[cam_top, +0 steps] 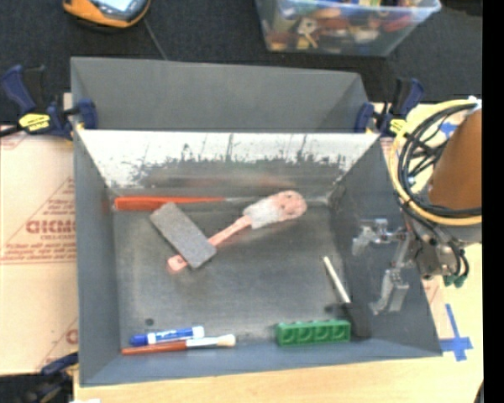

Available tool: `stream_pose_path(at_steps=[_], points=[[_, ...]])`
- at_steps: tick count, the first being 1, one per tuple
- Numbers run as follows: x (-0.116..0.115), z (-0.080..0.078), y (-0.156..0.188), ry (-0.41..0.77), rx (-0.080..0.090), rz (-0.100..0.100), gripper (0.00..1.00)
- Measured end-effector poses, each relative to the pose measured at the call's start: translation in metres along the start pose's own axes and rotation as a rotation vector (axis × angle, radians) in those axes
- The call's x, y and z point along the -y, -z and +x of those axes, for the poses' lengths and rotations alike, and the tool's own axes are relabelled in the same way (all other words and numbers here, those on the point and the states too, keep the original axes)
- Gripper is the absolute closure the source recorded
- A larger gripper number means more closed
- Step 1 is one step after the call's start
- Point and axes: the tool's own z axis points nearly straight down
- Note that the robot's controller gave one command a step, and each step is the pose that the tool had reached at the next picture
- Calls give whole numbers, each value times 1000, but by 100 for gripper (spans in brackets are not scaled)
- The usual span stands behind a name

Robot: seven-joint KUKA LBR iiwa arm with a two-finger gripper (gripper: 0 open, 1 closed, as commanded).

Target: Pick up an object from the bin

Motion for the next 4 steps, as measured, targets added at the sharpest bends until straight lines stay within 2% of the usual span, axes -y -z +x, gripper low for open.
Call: stream_pose_path(at_steps=[1,2,3,4], points=[[0,-1,3,5,6,2,0],[-57,-5,-136,159,4,2,0],[-117,-16,-84,331,18,7,0],[-100,-3,-146,248,10,4,0]])
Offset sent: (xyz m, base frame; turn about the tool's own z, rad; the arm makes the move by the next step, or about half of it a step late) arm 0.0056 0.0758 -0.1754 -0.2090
